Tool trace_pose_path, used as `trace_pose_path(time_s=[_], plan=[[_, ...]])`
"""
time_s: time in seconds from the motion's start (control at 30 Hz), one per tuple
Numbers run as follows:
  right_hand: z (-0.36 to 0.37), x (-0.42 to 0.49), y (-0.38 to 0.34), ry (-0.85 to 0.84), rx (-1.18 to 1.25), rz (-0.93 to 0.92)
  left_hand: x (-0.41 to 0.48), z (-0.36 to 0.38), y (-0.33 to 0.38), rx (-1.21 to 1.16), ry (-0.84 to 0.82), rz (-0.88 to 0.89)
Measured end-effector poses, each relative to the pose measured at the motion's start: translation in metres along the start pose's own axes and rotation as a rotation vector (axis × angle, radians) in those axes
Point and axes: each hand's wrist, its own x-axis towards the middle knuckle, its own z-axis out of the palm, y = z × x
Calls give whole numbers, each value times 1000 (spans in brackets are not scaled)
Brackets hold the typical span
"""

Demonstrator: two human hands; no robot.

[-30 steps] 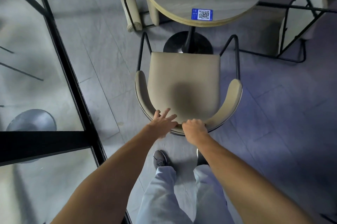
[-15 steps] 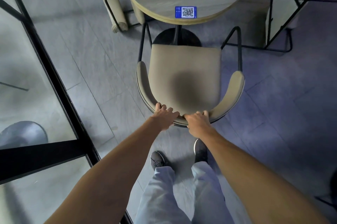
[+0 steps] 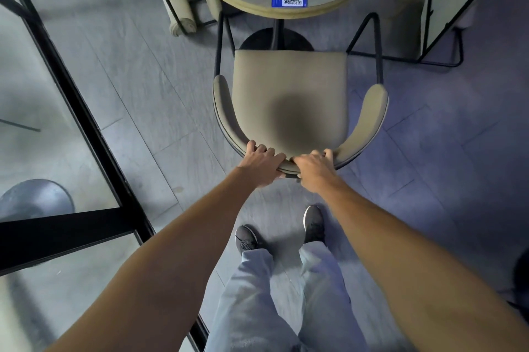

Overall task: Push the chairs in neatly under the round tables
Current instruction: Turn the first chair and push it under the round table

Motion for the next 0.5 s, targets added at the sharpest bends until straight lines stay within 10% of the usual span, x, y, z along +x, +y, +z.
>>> trace_pose_path(time_s=[0.5], plan=[[1, 2, -2, 10, 8, 35, 2, 1, 0, 81, 29, -17]])
